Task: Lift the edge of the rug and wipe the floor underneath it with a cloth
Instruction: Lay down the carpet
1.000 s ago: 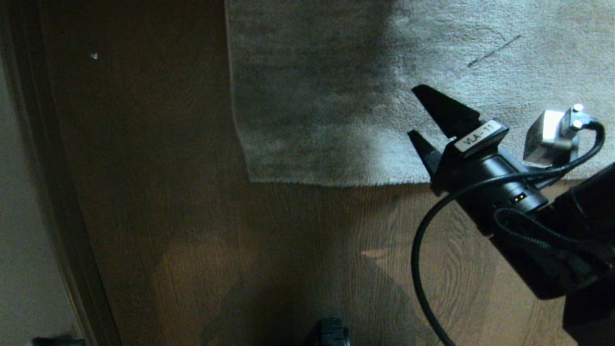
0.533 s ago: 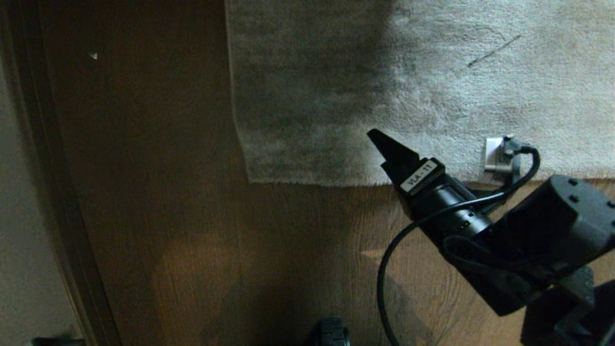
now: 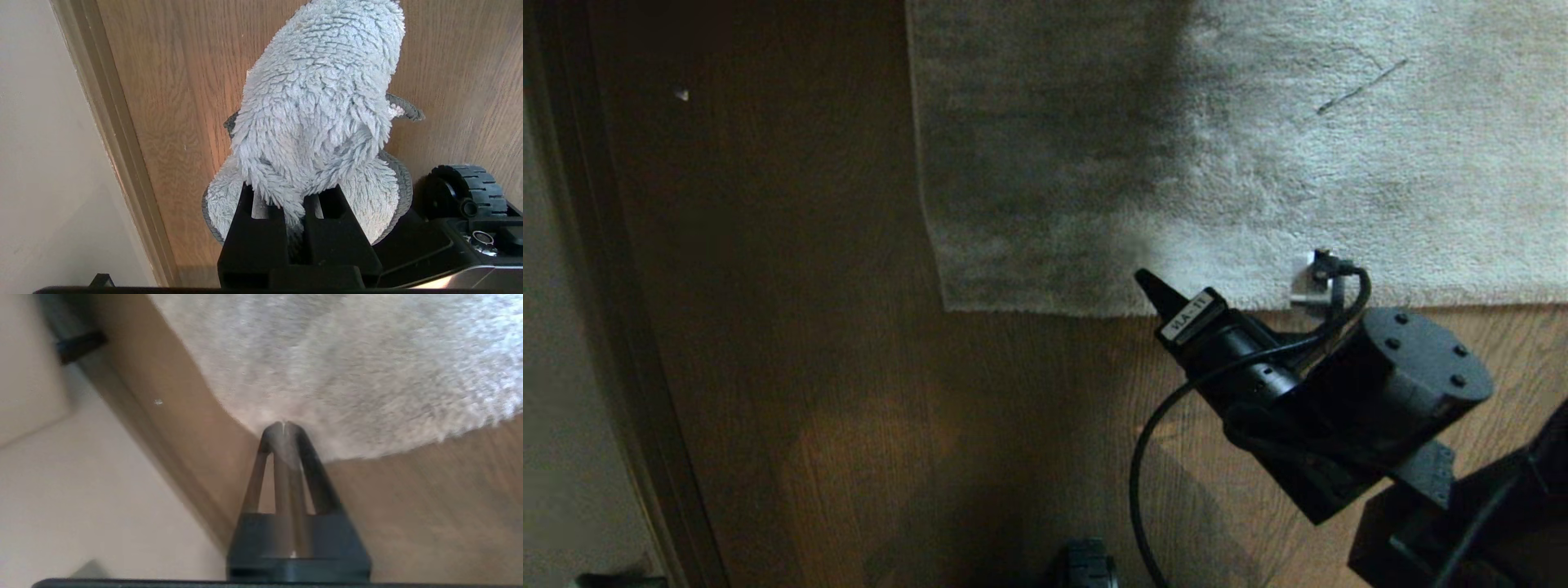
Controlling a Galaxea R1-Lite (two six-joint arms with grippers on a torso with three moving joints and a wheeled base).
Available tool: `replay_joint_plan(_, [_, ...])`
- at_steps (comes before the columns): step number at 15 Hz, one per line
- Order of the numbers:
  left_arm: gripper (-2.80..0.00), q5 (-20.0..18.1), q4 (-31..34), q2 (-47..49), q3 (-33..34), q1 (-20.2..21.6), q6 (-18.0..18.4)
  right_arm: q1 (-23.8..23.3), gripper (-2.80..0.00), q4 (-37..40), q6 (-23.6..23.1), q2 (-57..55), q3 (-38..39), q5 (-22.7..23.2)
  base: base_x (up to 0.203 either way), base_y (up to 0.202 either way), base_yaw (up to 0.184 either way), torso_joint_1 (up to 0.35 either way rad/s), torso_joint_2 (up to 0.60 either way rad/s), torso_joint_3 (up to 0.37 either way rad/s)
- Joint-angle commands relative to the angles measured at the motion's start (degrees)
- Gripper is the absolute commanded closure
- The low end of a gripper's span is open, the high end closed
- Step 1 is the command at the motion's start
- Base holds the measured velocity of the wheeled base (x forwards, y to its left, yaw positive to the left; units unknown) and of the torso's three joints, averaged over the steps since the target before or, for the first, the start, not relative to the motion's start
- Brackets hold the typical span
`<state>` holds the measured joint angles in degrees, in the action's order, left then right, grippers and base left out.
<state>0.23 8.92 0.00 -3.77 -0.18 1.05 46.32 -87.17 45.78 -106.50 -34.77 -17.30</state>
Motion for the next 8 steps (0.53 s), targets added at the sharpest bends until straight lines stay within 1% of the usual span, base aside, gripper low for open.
replay_joint_plan(1, [0.0, 0.0, 0.0, 0.0, 0.0, 0.0, 0.0, -1.1, 0.0, -2.8, 0.1, -4.4, -3.4, -1.2, 0.0, 0.0, 0.0, 0.0, 0.0, 0.0])
replay_joint_plan(4, [0.0, 0.0, 0.0, 0.0, 0.0, 0.0, 0.0, -2.8, 0.0, -2.8, 0.0, -8.6, -8.5, -3.2, 0.0, 0.0, 0.0, 0.0, 0.0, 0.0])
replay_joint_plan(8, [0.0, 0.0, 0.0, 0.0, 0.1, 0.0, 0.0, -4.4, 0.0, -2.8, 0.1, -13.2, -11.7, -3.4, 0.0, 0.0, 0.0, 0.0, 0.0, 0.0])
